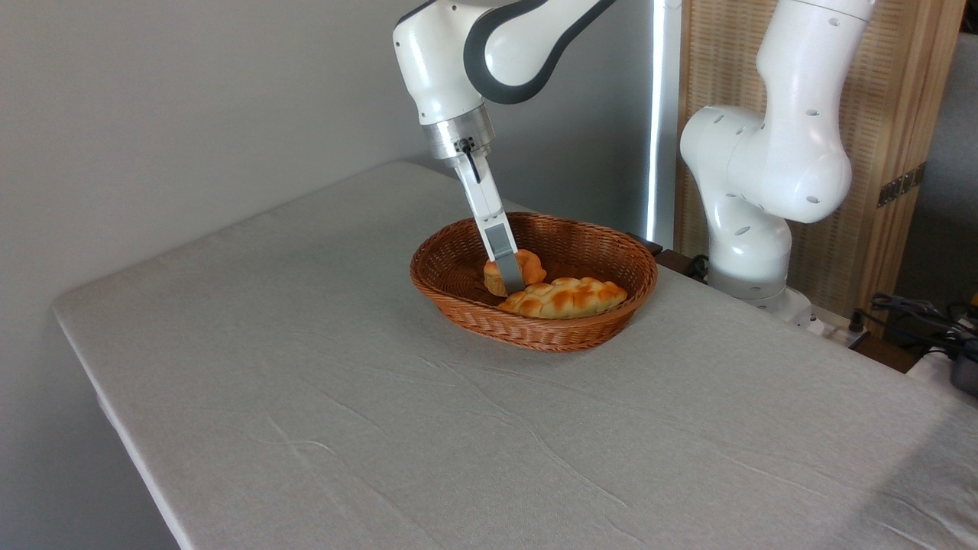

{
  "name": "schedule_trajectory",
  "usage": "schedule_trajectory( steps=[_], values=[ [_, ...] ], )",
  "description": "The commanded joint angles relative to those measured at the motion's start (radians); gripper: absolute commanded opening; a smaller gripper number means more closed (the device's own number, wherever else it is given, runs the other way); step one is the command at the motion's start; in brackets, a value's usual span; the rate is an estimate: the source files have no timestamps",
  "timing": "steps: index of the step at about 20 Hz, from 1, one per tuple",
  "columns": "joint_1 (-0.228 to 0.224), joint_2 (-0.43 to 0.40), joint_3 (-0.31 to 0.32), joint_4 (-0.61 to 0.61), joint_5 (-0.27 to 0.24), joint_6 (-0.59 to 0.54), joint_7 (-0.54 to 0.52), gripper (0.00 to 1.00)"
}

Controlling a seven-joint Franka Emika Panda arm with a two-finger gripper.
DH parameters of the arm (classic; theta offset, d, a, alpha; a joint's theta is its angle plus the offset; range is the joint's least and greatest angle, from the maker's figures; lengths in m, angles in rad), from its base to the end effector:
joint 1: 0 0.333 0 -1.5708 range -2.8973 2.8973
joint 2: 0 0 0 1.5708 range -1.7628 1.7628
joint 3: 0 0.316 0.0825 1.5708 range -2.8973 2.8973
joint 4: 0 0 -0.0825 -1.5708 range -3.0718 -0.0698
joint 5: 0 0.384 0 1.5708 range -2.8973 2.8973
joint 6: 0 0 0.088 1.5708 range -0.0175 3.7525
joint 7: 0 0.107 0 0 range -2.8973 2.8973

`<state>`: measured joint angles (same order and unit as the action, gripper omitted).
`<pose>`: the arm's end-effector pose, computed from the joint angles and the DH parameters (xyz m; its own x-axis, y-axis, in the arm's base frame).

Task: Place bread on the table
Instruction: 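Close the gripper fingers around the small round bread roll, then lift the roll out of the basket and carry it beside the basket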

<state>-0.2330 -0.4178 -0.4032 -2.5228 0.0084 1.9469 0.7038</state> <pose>0.3167 -0.2311 0.3987 0.2625 -0.9323 -0.2488 -0.9630 -0.2693 -0.0068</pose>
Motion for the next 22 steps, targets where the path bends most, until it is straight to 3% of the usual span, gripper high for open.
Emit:
schedule_trajectory(
  steps=[1, 6, 9, 10, 14, 15, 18, 21, 22],
  values=[
    [0.015, 0.028, 0.035, 0.004, 0.013, -0.012, 0.013, 0.29],
    [0.017, 0.030, 0.116, 0.097, 0.010, -0.138, 0.086, 0.29],
    [-0.009, 0.082, 0.249, 0.264, -0.004, -0.250, 0.128, 0.30],
    [-0.018, 0.094, 0.268, 0.300, -0.008, -0.262, 0.126, 0.30],
    [-0.026, 0.158, 0.372, 0.502, -0.080, -0.267, 0.123, 0.32],
    [-0.026, 0.169, 0.394, 0.524, -0.076, -0.257, 0.128, 0.36],
    [-0.025, 0.197, 0.405, 0.524, -0.039, -0.149, 0.146, 0.69],
    [-0.026, 0.269, 0.402, 0.526, 0.033, -0.047, 0.186, 0.86],
    [-0.026, 0.284, 0.405, 0.524, 0.035, -0.013, 0.200, 0.91]
  ],
)
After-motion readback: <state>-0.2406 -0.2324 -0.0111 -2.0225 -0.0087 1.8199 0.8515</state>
